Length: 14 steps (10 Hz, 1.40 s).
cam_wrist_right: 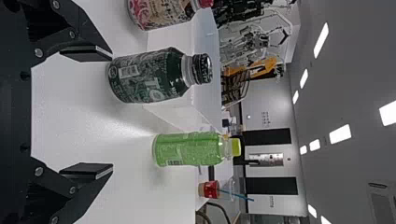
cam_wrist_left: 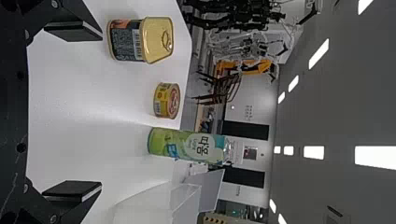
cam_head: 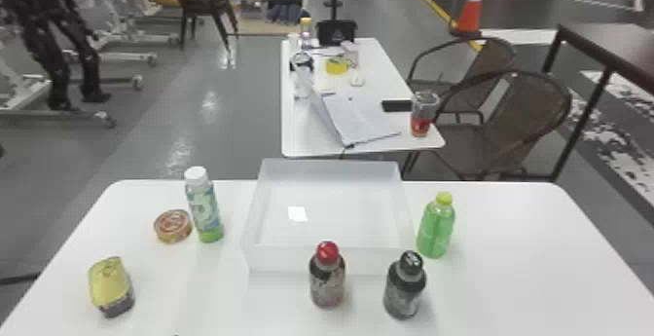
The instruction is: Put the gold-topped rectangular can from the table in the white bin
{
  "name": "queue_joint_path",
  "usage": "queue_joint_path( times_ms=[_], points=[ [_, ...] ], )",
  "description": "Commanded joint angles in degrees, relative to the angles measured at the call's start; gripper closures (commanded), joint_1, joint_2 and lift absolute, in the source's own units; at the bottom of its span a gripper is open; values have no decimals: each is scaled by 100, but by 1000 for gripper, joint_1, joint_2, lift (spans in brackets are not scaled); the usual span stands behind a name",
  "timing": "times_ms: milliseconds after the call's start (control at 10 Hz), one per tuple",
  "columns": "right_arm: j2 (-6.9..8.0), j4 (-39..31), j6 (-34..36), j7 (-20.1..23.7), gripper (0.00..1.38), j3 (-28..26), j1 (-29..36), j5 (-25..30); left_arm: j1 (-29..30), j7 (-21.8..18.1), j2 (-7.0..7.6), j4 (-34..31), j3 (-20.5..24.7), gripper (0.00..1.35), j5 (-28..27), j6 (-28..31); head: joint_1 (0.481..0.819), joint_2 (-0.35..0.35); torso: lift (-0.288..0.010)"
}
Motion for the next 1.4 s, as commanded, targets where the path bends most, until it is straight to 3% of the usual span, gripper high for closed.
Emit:
queue_joint_path(
  times_ms=[0,600,900,1300],
  points=[
    [0,0,0,0,423,0,0,0,0,0,-15,0,-2,171,-10,0,549,0,-100],
    [27,9,0,0,423,0,9,9,-17,18,-15,0,16,170,-1,70,549,0,-100],
    [35,17,0,0,423,0,-17,9,-96,343,-15,35,16,170,-19,158,549,0,-100],
    [62,17,0,0,423,0,-17,0,-720,598,-15,343,60,171,-98,492,549,0,-100]
  ],
)
